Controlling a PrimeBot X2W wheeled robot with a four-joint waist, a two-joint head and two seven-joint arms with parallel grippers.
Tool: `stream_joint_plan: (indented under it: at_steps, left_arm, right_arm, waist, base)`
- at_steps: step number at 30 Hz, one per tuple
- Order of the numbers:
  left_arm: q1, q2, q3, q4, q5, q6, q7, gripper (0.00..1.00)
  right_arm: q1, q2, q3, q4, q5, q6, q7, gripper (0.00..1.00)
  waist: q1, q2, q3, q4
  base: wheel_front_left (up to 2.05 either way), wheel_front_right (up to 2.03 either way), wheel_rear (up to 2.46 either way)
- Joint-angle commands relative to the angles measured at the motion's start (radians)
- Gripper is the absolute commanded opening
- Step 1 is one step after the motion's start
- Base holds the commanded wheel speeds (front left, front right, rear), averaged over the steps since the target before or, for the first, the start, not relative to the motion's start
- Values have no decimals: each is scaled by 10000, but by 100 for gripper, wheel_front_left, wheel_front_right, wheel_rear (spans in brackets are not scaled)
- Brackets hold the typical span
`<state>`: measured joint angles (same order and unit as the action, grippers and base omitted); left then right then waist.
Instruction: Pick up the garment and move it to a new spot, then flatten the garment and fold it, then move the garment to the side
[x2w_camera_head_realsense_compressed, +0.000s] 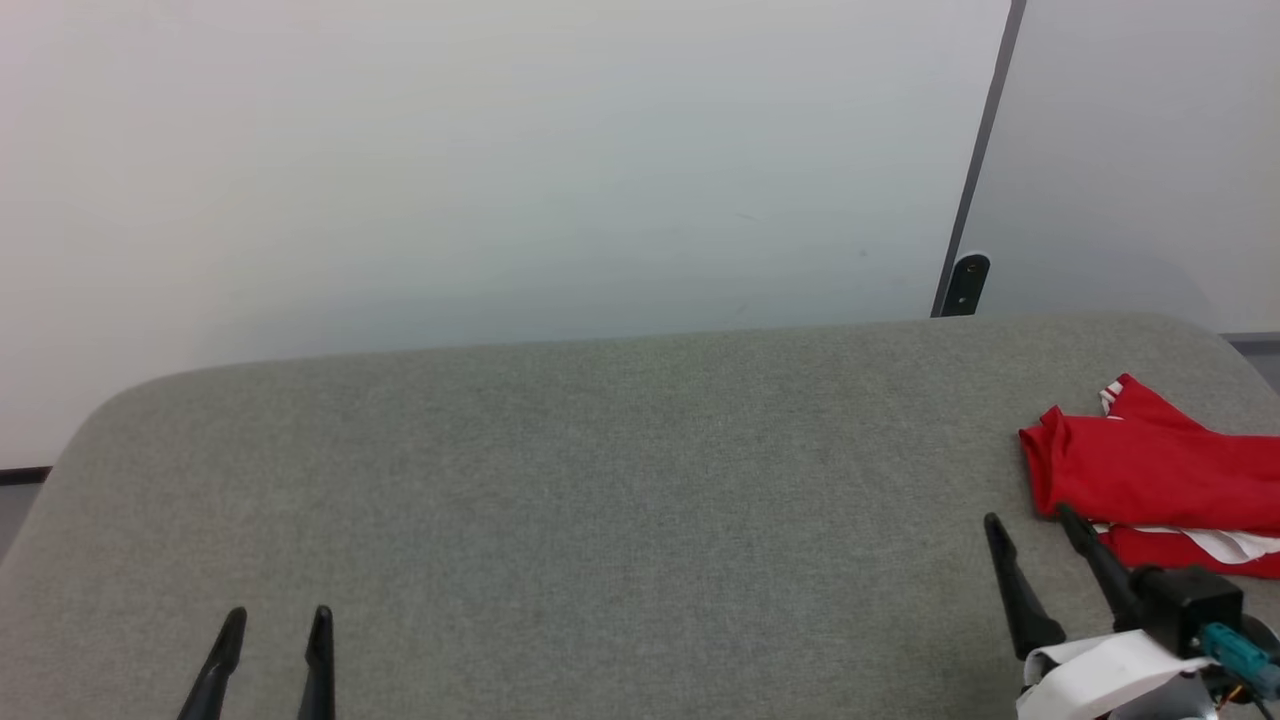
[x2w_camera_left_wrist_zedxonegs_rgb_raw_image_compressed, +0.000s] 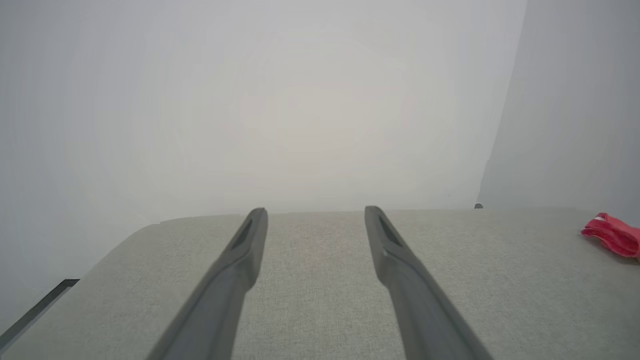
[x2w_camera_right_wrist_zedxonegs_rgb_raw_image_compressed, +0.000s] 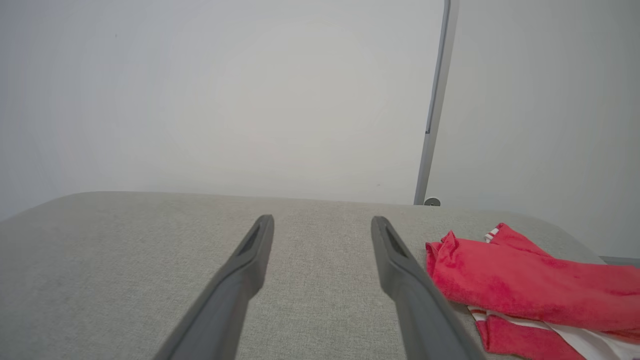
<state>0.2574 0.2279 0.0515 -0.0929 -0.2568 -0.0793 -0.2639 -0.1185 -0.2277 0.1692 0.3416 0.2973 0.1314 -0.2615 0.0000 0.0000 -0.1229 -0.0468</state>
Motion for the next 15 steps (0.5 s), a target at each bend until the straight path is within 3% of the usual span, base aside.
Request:
stream_joint_plan:
  at_steps: [1,15]
  left_arm:
    - [101,-71,79,42,-106,-91,3,100]
    - [87,-218,608,540,-734,-476,3,100]
  right_arm:
    - [96,-46,-115,-72,-60,-17,-42,100]
    - [82,14,-205,-24,-173,-17,-42,100]
  waist:
    - [0,0,-10,-8]
    - [0,0,-118,-136]
  base:
    - [0,0,0]
    - [0,0,0]
